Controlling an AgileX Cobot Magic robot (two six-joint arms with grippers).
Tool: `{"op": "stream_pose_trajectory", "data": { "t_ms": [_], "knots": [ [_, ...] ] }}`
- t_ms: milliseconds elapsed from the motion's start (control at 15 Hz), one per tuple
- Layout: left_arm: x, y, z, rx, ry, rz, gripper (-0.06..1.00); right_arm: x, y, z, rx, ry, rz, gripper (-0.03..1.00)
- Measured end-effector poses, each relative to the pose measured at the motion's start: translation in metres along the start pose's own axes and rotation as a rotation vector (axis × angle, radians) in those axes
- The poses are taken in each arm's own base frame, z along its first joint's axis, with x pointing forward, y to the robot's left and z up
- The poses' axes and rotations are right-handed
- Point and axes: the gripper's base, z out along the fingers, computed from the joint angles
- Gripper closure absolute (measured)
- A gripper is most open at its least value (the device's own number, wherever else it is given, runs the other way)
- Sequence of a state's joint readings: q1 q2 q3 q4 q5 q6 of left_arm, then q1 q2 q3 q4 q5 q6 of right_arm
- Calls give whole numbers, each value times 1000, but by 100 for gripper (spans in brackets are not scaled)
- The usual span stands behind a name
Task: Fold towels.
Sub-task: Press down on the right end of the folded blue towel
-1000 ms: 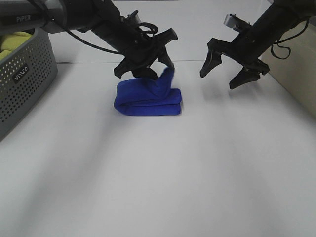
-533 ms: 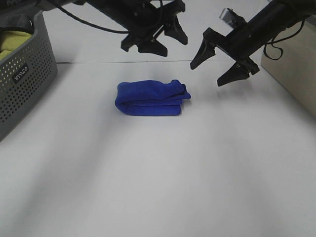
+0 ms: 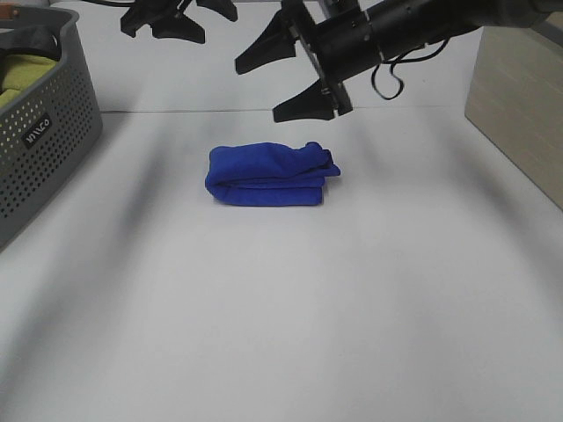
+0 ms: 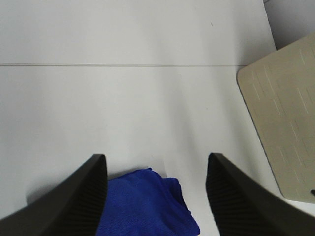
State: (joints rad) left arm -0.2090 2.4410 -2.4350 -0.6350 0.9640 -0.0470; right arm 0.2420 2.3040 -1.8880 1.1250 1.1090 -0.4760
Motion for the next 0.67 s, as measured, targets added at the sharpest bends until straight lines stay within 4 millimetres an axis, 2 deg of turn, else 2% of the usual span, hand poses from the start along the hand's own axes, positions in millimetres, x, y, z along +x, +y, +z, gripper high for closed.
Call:
{"op": "stream_pose_trajectory", "data": {
  "t_ms": [133,667],
  "knots": [
    [-2,4,-2,-5,1,-13,37,3,-7,20,-41,-2,39,12],
    [9,5,-3,-11,114,-15,37,23,-73,57,26,94,181,12]
  ]
}}
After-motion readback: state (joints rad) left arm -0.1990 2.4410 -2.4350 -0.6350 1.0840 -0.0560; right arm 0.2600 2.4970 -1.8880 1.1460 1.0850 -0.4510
